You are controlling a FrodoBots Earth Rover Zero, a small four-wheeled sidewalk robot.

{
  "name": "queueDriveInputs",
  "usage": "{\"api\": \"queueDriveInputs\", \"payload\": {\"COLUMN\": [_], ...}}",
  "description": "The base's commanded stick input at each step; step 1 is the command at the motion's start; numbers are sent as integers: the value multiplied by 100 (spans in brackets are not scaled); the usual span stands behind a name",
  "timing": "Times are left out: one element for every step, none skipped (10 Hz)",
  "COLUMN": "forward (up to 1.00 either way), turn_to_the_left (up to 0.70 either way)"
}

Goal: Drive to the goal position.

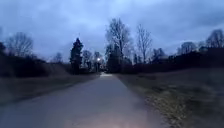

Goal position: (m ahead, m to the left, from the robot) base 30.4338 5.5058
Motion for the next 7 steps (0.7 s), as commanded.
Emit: {"api": "queueDriveInputs", "payload": {"forward": [100,100,100,100,100,100,100], "turn_to_the_left": [0,0,0,0,0,0,0]}}
